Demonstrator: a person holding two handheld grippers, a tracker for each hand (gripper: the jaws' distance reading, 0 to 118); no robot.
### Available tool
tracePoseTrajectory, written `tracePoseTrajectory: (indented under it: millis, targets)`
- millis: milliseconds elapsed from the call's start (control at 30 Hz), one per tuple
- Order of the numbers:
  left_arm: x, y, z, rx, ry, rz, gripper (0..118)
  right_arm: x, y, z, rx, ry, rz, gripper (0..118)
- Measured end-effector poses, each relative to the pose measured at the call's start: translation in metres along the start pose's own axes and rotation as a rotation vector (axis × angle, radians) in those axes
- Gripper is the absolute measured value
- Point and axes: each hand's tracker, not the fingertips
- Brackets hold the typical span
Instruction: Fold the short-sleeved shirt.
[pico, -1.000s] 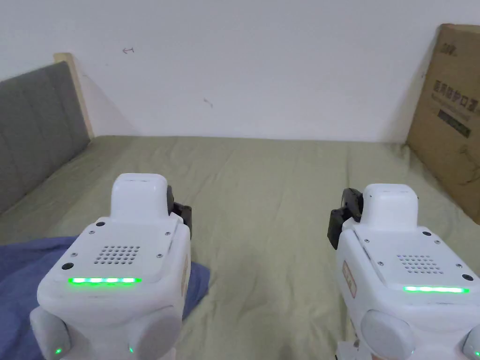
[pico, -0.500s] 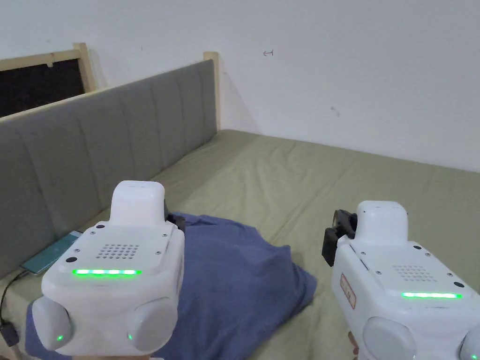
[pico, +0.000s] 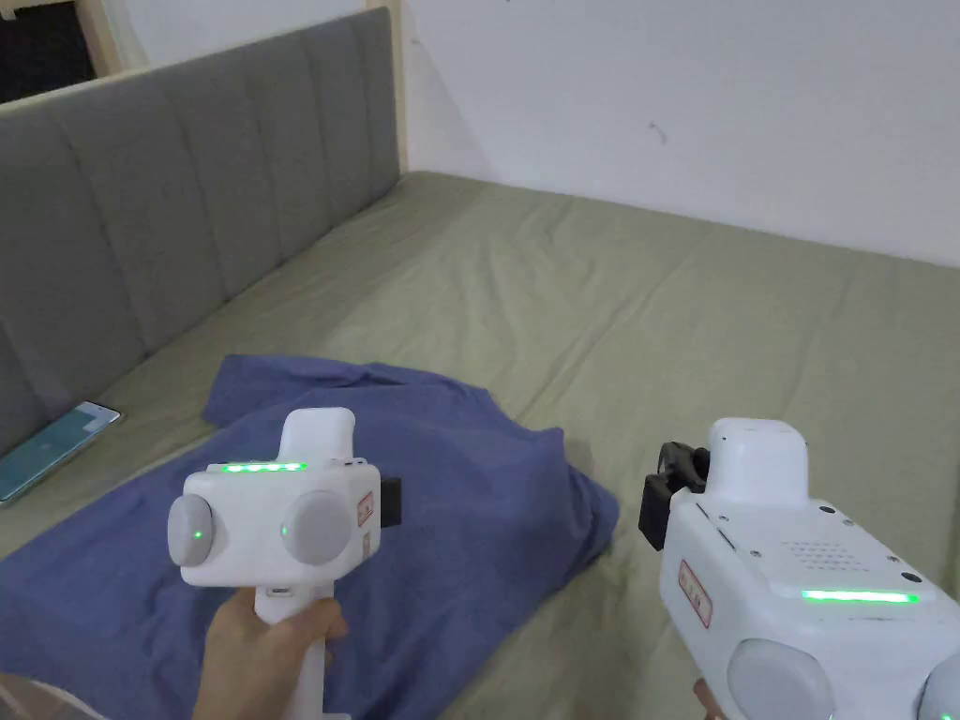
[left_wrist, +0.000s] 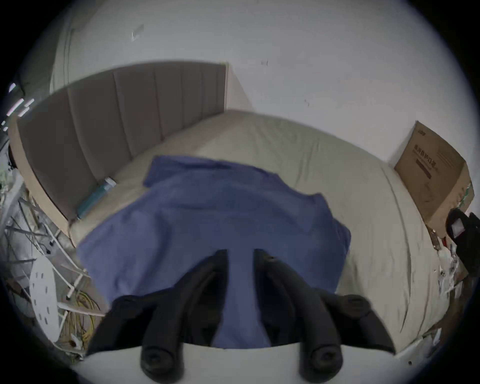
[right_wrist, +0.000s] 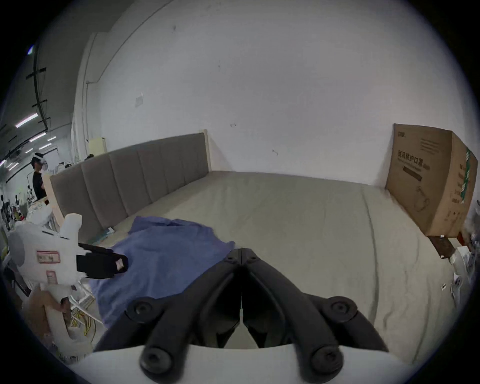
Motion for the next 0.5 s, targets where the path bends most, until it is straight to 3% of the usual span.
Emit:
tracePoseTrajectory:
  millis: [133,167,300,433,500]
  targets:
    - [-0.002,0.004,-0.044,-0.091,0.003,0.004,107,0.006,-0.008,-0.021,-0.056,-0.003,-0.017,0]
    - [-0.003,0.004,-0.054,-0.103,0.001,0.010,113,0.007,-0.010,-0.027,-0.068,-0.008,-0.013,0]
    - [-0.007,0.007,-0.090,-0.188,0.025,0.023,113,0.008,-0.015,-0.045,-0.097,-0.014,-0.008,0]
    - [-0.011,0.001,-0.130,-0.343,-0.053,0.034,112,0.010,-0.020,-0.058,-0.122,-0.010,-0.007,0]
    - [-0.003,-0.003,-0.138,-0.345,0.008,-0.021,112,0.011,-0.023,-0.062,-0.135,-0.009,-0.012,0]
